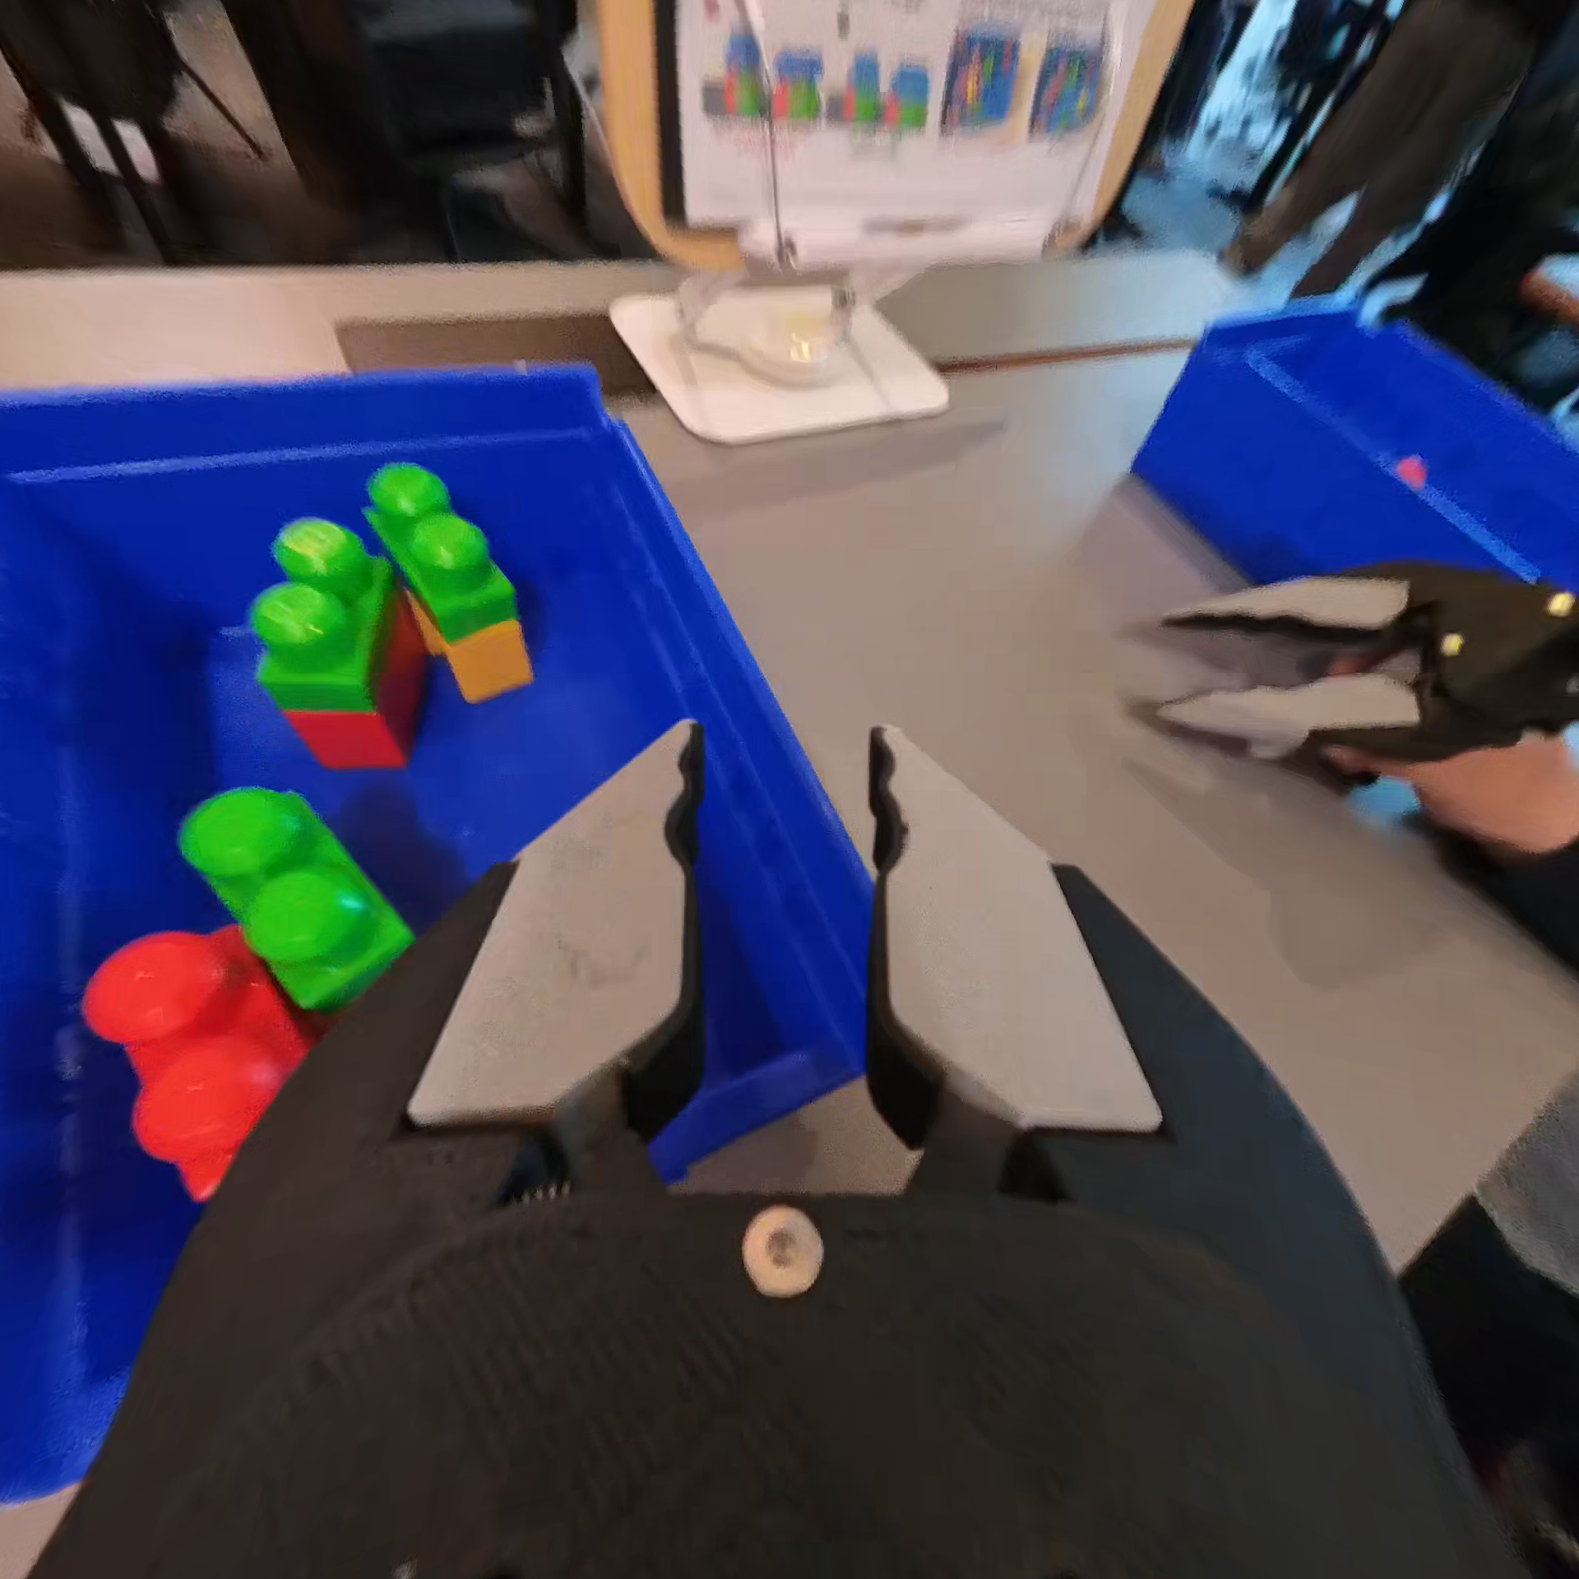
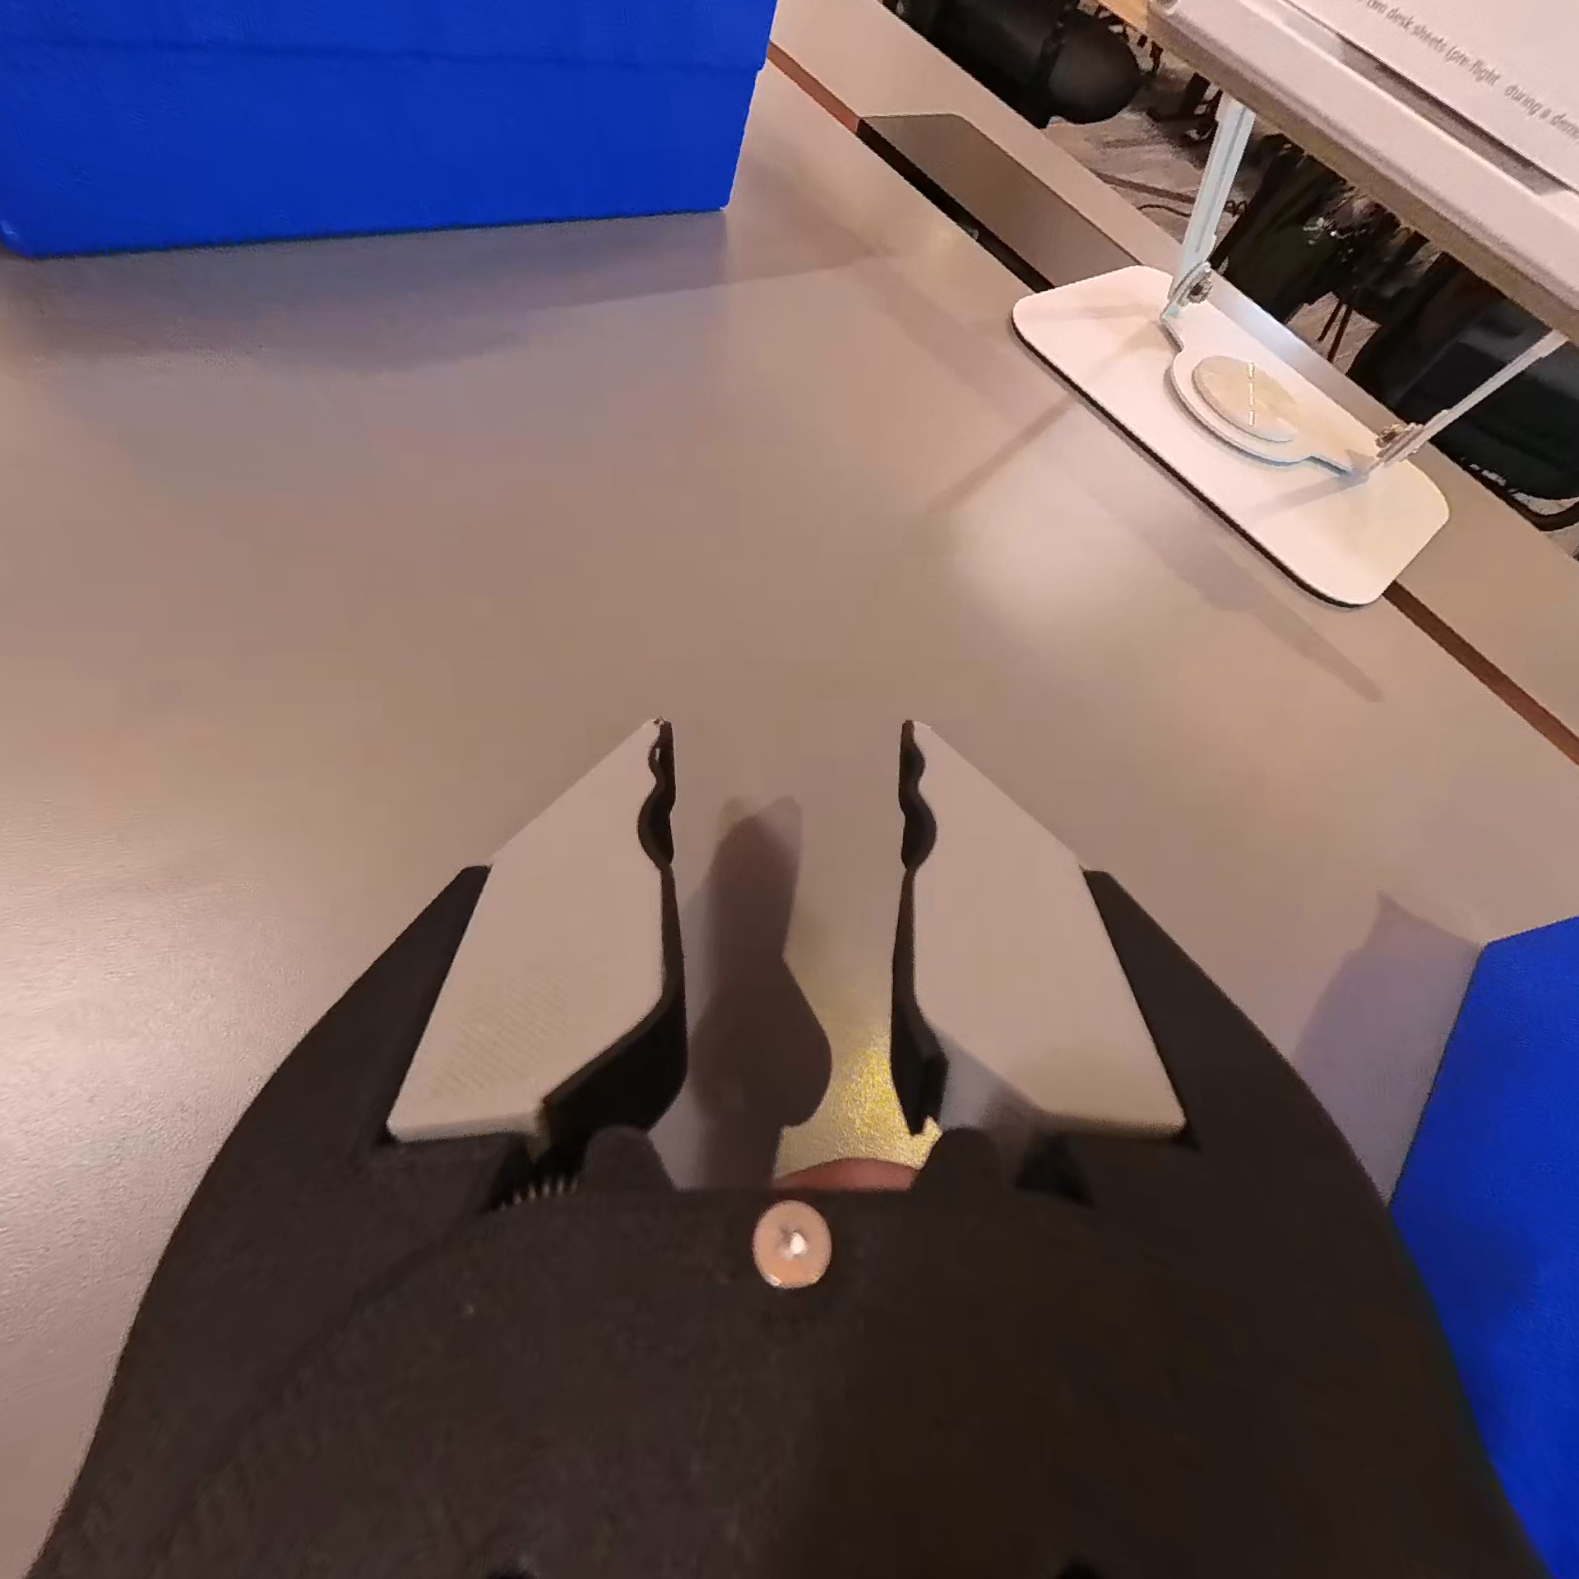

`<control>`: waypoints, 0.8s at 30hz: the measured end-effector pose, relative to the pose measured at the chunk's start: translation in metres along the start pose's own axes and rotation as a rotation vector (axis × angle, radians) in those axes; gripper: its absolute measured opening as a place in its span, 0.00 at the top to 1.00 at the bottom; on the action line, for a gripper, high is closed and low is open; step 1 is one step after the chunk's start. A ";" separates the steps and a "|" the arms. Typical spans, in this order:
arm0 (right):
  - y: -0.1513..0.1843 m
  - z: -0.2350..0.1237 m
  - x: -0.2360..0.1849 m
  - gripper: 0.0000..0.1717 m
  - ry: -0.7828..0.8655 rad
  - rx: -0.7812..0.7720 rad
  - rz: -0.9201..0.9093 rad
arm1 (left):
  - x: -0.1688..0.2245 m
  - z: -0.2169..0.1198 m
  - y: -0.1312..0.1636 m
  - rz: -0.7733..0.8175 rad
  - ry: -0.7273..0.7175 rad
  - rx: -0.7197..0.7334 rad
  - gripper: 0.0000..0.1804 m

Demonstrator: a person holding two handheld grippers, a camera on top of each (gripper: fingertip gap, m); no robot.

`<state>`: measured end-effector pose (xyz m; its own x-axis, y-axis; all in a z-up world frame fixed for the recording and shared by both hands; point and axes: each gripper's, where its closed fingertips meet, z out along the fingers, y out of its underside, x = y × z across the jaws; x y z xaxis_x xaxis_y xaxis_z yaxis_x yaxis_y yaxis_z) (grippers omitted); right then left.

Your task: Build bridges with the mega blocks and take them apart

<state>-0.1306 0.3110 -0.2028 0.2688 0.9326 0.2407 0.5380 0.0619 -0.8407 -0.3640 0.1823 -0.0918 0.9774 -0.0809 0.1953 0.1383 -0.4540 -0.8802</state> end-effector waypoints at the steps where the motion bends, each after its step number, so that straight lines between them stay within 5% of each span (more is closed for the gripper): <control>1: 0.000 0.000 0.000 0.71 0.000 0.002 0.002 | -0.014 -0.005 -0.009 -0.001 -0.051 0.036 0.76; 4: 0.000 0.000 0.000 0.71 0.005 0.004 -0.005 | -0.066 -0.007 -0.010 0.003 -0.245 -0.008 0.70; 8: -0.001 0.000 -0.002 0.72 0.012 0.005 -0.026 | -0.118 0.014 0.035 -0.054 -0.399 -0.250 0.71; 15: 0.000 0.000 -0.002 0.72 0.005 0.001 -0.028 | -0.144 0.023 0.042 0.025 -0.522 -0.329 0.82; 22: 0.000 0.001 -0.004 0.72 0.003 -0.004 -0.044 | -0.161 0.032 0.048 0.106 -0.619 -0.418 0.73; 24: 0.000 0.001 -0.005 0.72 0.003 -0.004 -0.049 | -0.166 0.035 0.052 0.088 -0.633 -0.455 0.64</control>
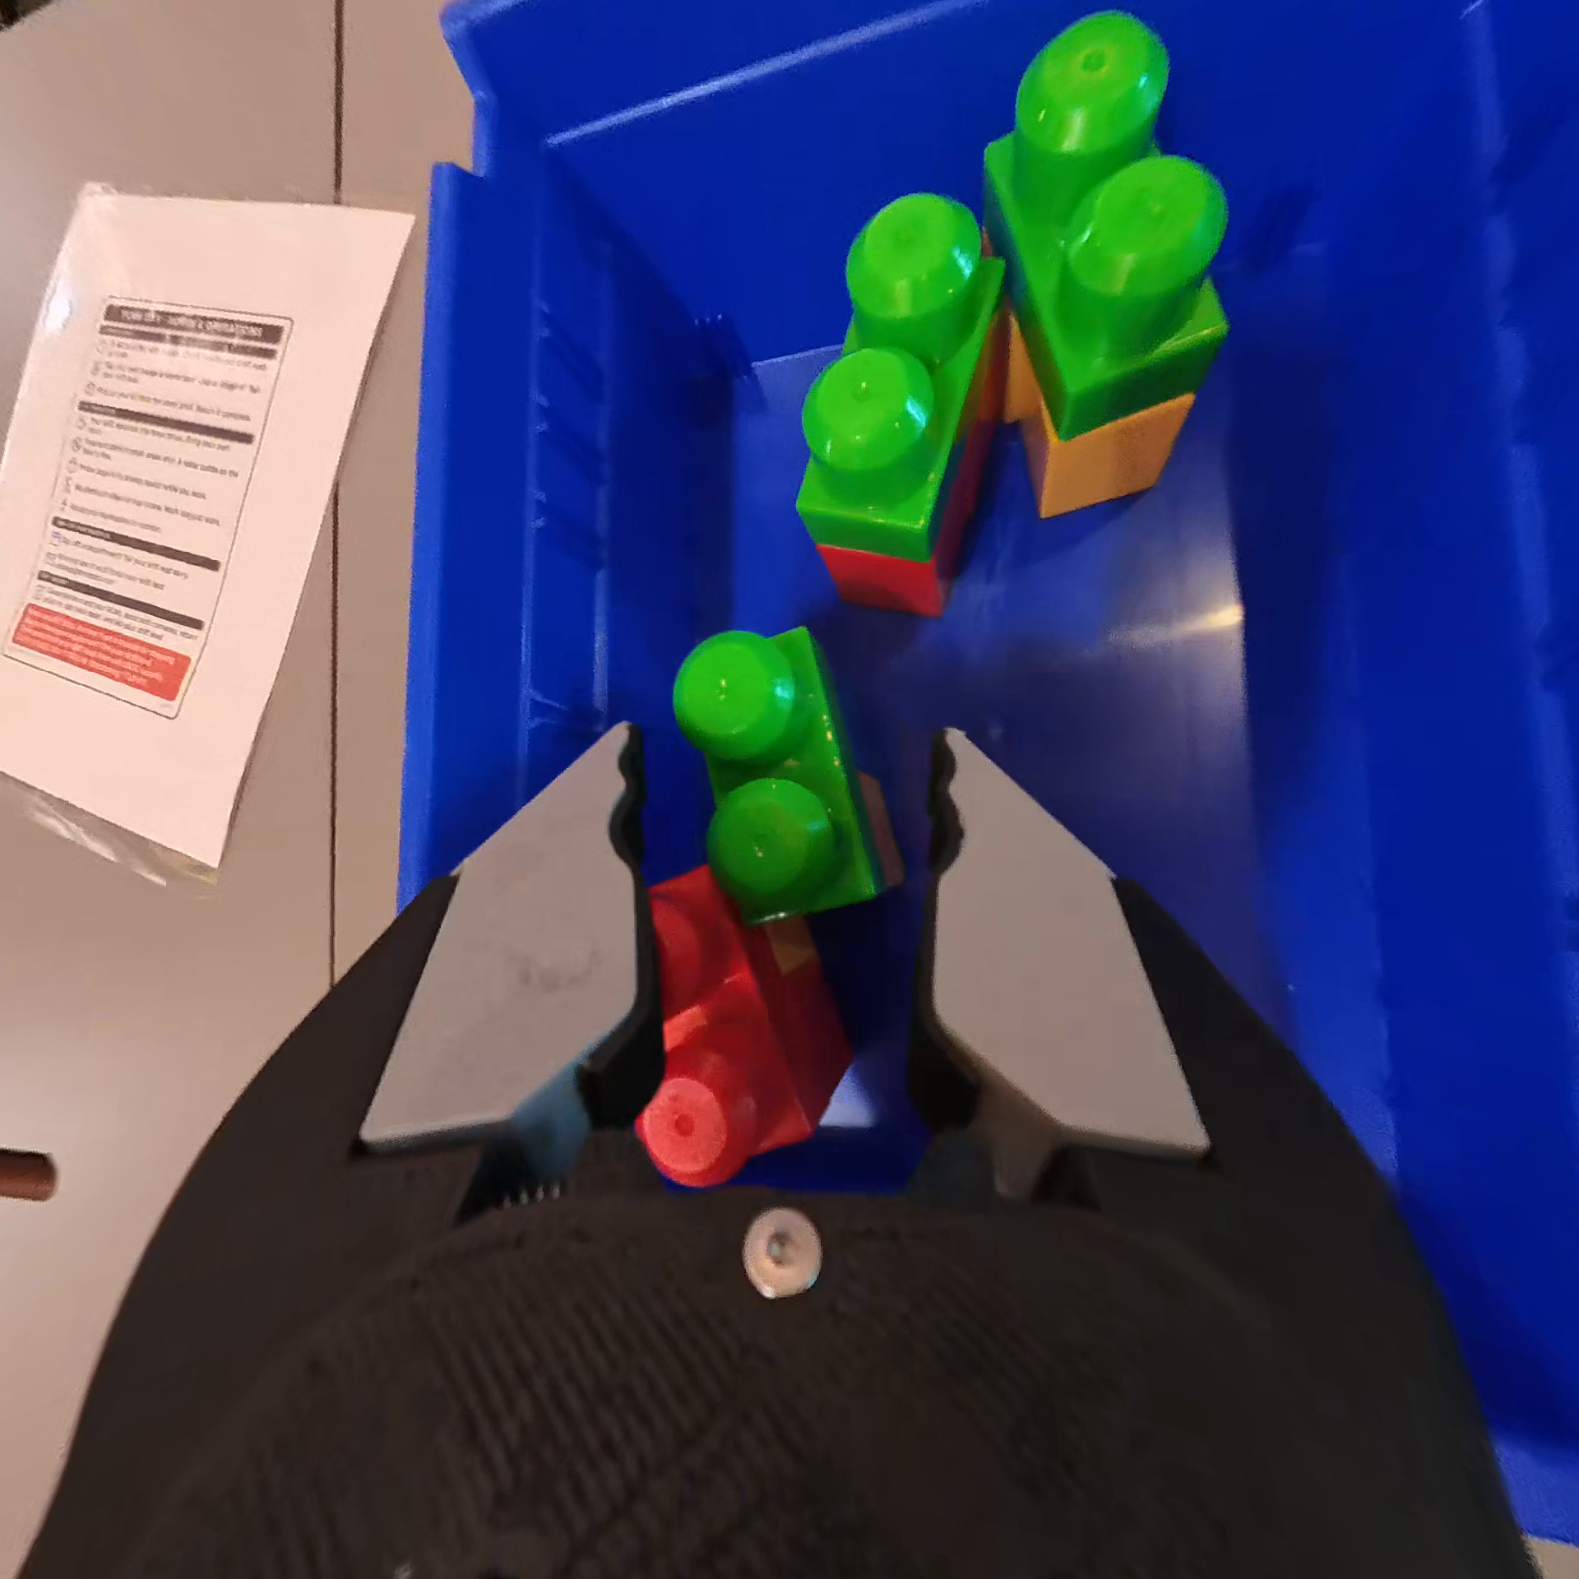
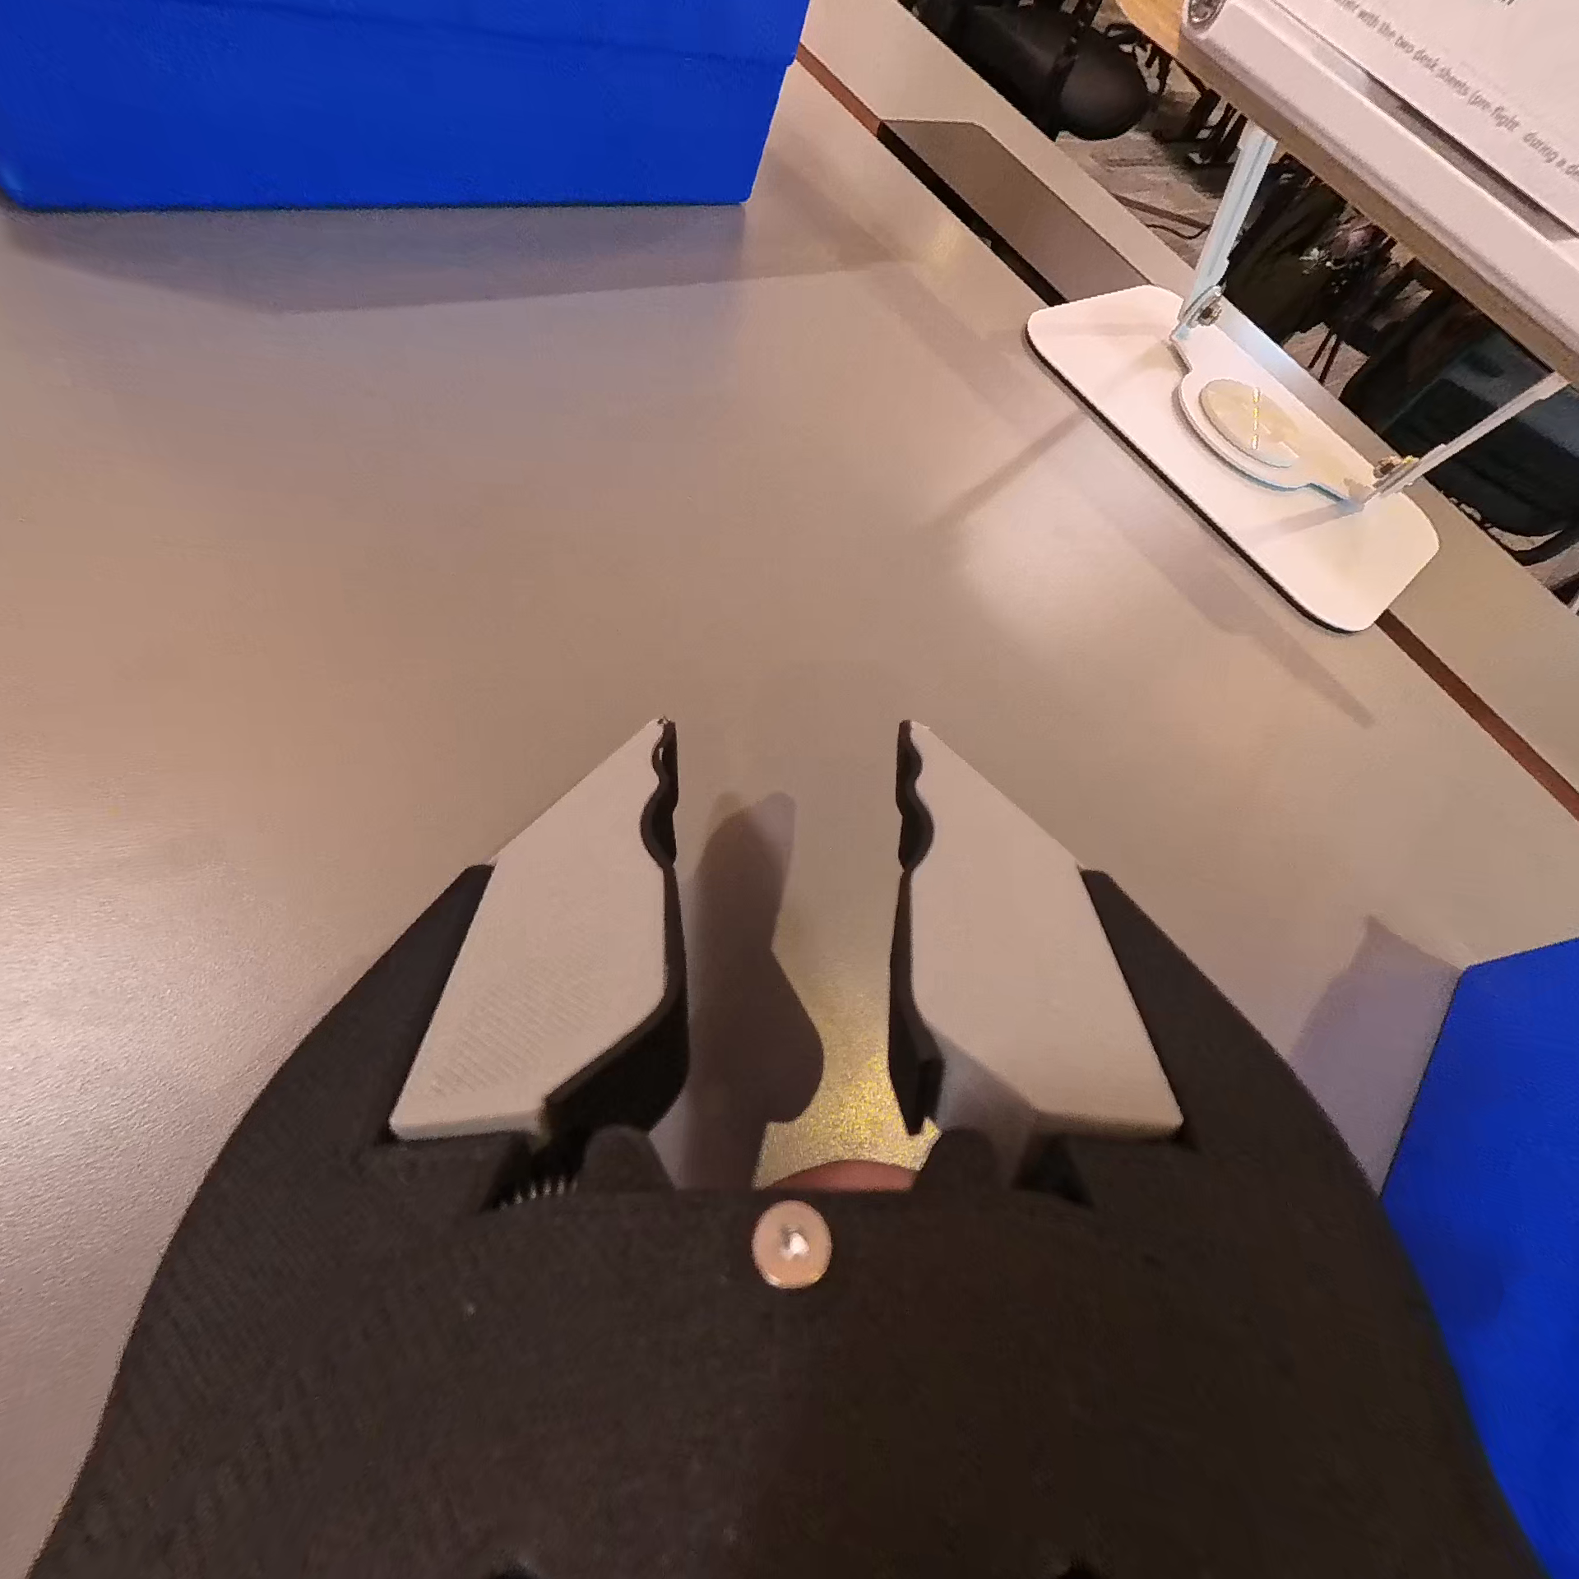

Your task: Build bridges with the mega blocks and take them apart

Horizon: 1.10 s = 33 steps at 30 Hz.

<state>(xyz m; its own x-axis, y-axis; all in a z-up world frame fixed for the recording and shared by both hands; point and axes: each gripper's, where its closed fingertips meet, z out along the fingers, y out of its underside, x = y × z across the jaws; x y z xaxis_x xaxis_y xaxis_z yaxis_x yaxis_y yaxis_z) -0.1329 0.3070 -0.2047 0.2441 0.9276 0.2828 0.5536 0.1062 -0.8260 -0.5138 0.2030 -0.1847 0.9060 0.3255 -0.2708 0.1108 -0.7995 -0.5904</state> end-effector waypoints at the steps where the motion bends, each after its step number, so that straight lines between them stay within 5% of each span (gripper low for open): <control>1: 0.000 0.000 0.000 0.72 -0.001 -0.002 0.001 | 0.001 0.001 0.002 0.027 -0.002 -0.027 0.65; 4: 0.000 0.001 0.000 0.72 -0.004 -0.005 0.001 | -0.001 0.005 0.009 0.158 -0.062 -0.118 0.75; 9: 0.000 0.001 -0.002 0.72 -0.004 -0.008 -0.014 | 0.012 0.007 0.013 0.205 -0.078 -0.163 0.64; 15: 0.000 0.001 -0.002 0.72 -0.006 -0.006 -0.013 | 0.051 0.000 0.008 0.133 0.123 -0.156 0.66; 18: 0.001 0.001 -0.002 0.72 -0.008 -0.009 -0.014 | 0.032 0.005 0.006 0.173 0.004 -0.153 0.70; 33: 0.002 0.003 -0.006 0.73 -0.016 -0.019 -0.039 | 0.023 0.031 0.012 0.405 -0.140 -0.171 0.73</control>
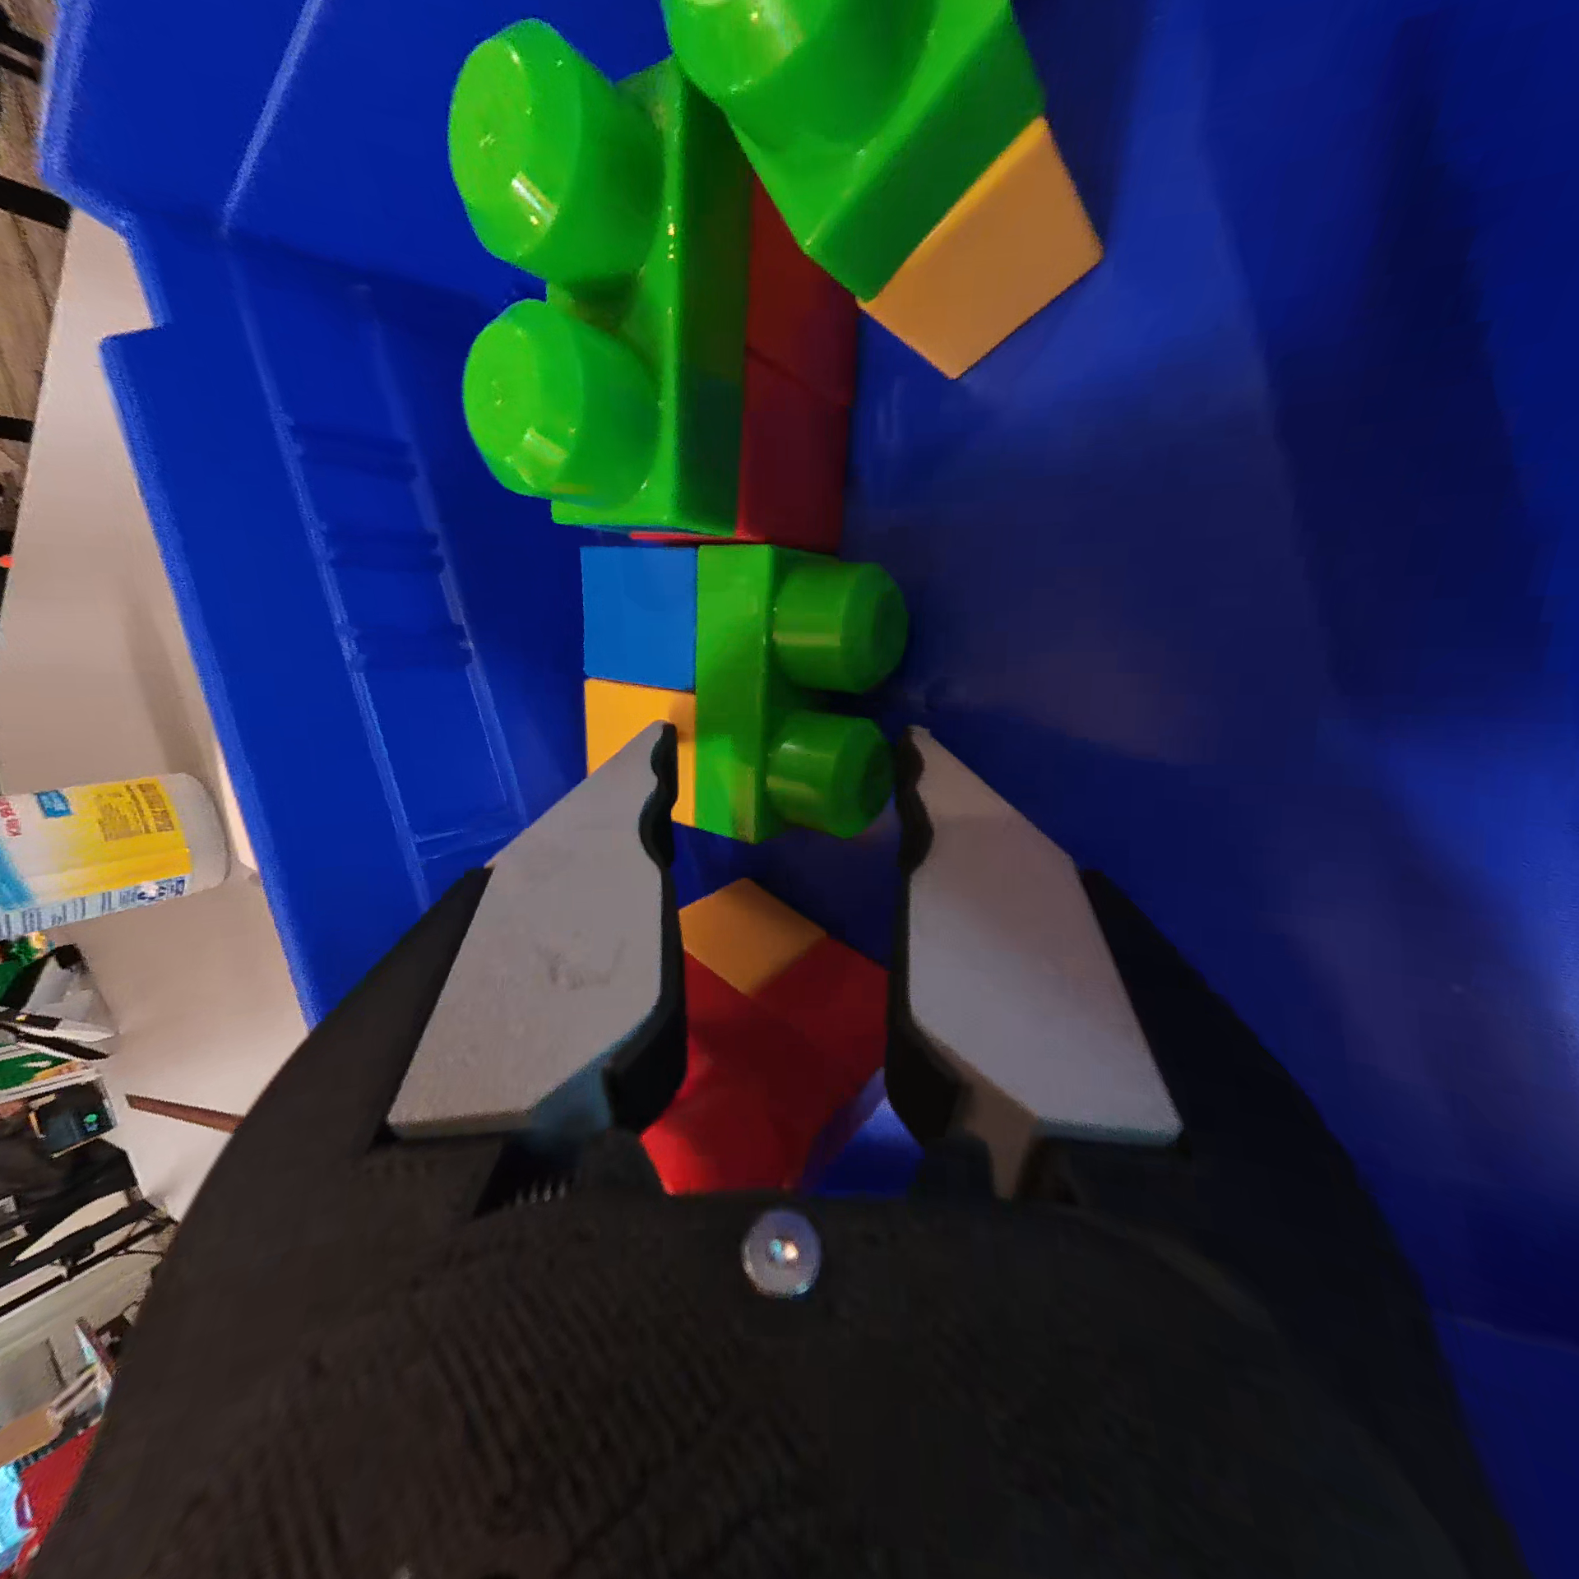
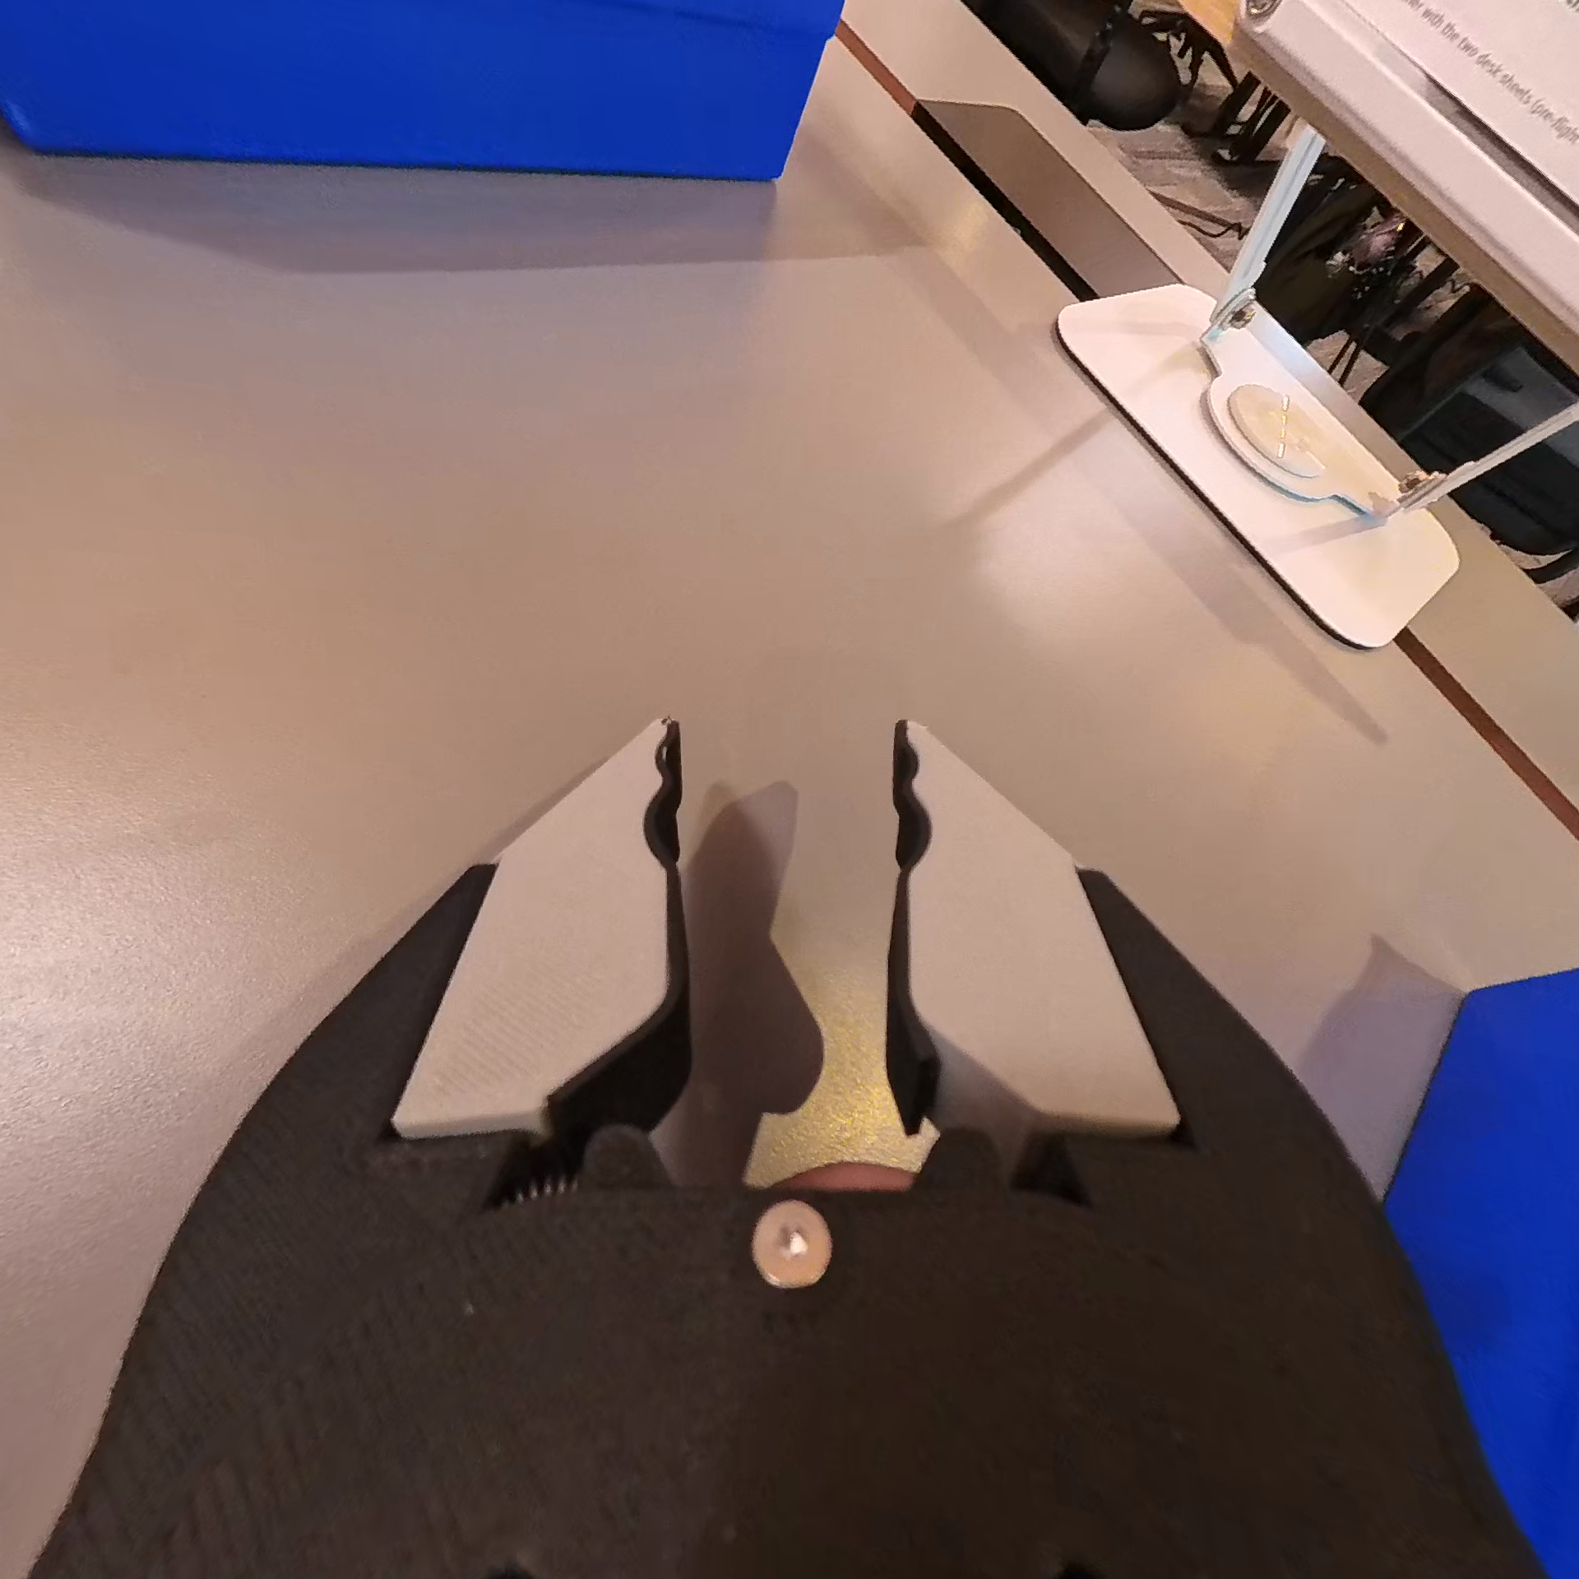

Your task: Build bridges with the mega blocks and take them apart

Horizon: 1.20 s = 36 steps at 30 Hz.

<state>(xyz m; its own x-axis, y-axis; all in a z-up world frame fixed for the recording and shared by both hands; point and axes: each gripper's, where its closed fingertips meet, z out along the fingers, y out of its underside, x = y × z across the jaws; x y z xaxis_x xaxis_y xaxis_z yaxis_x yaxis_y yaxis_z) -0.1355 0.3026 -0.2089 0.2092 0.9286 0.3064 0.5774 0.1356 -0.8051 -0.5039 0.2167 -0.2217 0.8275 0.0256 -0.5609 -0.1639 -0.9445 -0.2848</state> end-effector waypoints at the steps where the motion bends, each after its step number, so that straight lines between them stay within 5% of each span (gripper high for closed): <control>1: 0.000 0.000 0.000 0.73 -0.001 -0.001 -0.003 | -0.002 0.001 -0.001 0.004 -0.009 0.011 0.73; 10: 0.000 0.000 -0.002 0.74 -0.009 -0.002 -0.006 | -0.006 -0.022 -0.019 0.012 0.010 0.101 0.83; 12: 0.001 0.001 -0.003 0.74 -0.012 -0.006 -0.011 | -0.009 -0.036 -0.027 -0.033 0.060 0.165 1.00; 16: 0.001 0.001 -0.004 0.74 -0.016 -0.013 -0.021 | 0.007 -0.070 -0.045 -0.228 0.351 0.296 1.00; 20: 0.002 0.001 -0.005 0.75 -0.017 -0.014 -0.028 | 0.006 -0.062 -0.030 -0.182 0.311 0.239 1.00; 22: 0.002 0.001 -0.005 0.75 -0.017 -0.014 -0.029 | 0.013 -0.053 -0.022 -0.141 0.293 0.195 0.83; 30: 0.002 0.001 -0.005 0.75 -0.020 -0.013 -0.028 | 0.018 -0.016 0.001 0.166 0.138 -0.001 0.55; 32: 0.003 0.002 -0.006 0.75 -0.024 -0.020 -0.027 | 0.025 -0.013 -0.004 0.142 0.175 -0.007 0.64; 36: 0.003 0.003 -0.008 0.76 -0.025 -0.023 -0.043 | 0.007 -0.001 -0.007 0.201 0.006 -0.077 0.74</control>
